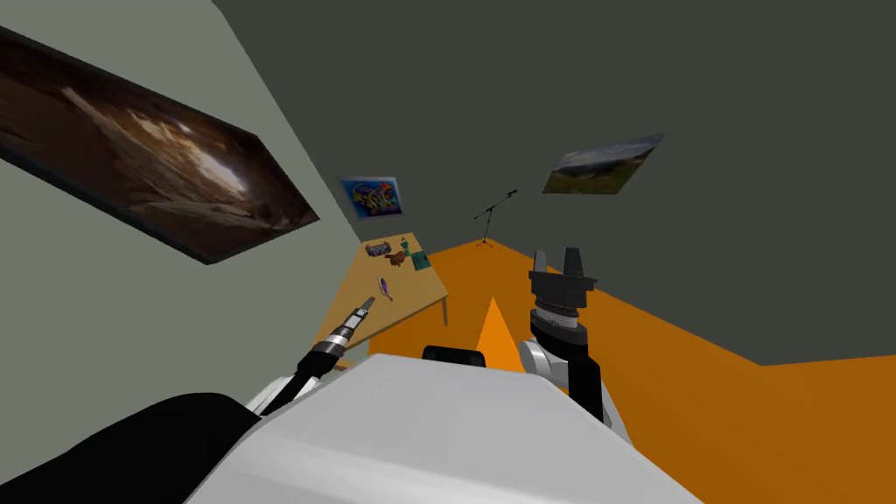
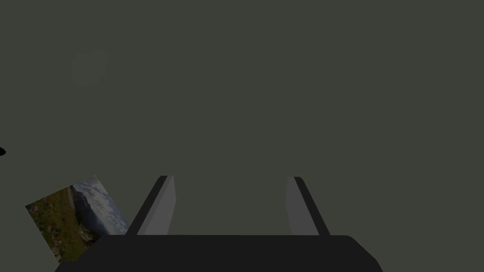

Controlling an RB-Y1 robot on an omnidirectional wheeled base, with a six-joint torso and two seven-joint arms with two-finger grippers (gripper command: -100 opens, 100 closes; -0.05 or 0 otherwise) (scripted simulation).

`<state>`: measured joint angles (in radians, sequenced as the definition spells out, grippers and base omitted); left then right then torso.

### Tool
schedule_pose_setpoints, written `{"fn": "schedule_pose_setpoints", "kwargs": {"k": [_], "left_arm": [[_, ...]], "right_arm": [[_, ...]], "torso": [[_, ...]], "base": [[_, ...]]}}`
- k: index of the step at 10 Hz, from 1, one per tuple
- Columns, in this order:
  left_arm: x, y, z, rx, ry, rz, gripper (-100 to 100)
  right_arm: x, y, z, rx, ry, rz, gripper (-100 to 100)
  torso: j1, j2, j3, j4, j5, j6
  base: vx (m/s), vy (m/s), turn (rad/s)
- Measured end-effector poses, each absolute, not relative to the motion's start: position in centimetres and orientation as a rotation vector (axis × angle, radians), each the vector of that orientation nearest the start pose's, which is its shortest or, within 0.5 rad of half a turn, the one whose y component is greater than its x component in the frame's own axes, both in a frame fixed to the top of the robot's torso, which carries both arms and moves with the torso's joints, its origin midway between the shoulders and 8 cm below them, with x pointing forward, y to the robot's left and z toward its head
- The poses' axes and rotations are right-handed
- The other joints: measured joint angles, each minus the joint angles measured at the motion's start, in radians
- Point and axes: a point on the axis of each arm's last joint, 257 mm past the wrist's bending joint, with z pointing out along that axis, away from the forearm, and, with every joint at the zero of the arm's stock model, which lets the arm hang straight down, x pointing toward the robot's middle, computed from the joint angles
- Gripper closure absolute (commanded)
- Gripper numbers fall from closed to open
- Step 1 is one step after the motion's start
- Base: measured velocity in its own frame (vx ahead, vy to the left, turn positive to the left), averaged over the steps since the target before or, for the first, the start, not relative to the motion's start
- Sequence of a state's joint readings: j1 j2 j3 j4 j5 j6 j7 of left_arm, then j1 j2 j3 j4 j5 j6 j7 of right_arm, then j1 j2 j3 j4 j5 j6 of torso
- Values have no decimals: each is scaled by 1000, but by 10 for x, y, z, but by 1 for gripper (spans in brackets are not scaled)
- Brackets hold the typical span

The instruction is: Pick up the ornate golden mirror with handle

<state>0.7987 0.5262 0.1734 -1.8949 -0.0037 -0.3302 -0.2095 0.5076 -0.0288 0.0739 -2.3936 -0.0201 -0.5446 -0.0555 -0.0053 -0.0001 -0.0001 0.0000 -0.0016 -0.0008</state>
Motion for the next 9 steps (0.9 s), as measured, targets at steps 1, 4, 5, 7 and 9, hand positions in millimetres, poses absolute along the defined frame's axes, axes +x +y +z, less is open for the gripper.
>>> {"fn": "schedule_pose_setpoints", "kwargs": {"k": [1, 4, 5, 7, 9], "left_arm": [[287, 452, -258, -689, 1602, -480, -100], [246, 499, -298, -718, 1756, -325, -100], [240, 508, -306, -726, 1782, -294, -100], [223, 525, -316, -739, 1833, -235, -100], [213, 538, -331, -751, 1866, -197, -100]], "right_arm": [[313, -250, 78, 558, 505, 1475, 0], [313, -250, 78, 558, 505, 1475, 0], [313, -250, 78, 558, 505, 1475, 0], [313, -250, 78, 558, 505, 1475, 0], [313, -250, 78, 558, 505, 1475, 0]], "torso": [[0, -1, 0, 0, 0, 1], [-4, -4, -2, -1, -1, 1], [-1, -3, -2, -1, 0, 0], [2, -1, 0, 0, 0, 0], [3, 1, 1, 0, 1, 0]], "base": [[87, -135, -197], [107, -129, -159], [81, -73, -122], [39, -32, -35], [71, -63, -147]]}}
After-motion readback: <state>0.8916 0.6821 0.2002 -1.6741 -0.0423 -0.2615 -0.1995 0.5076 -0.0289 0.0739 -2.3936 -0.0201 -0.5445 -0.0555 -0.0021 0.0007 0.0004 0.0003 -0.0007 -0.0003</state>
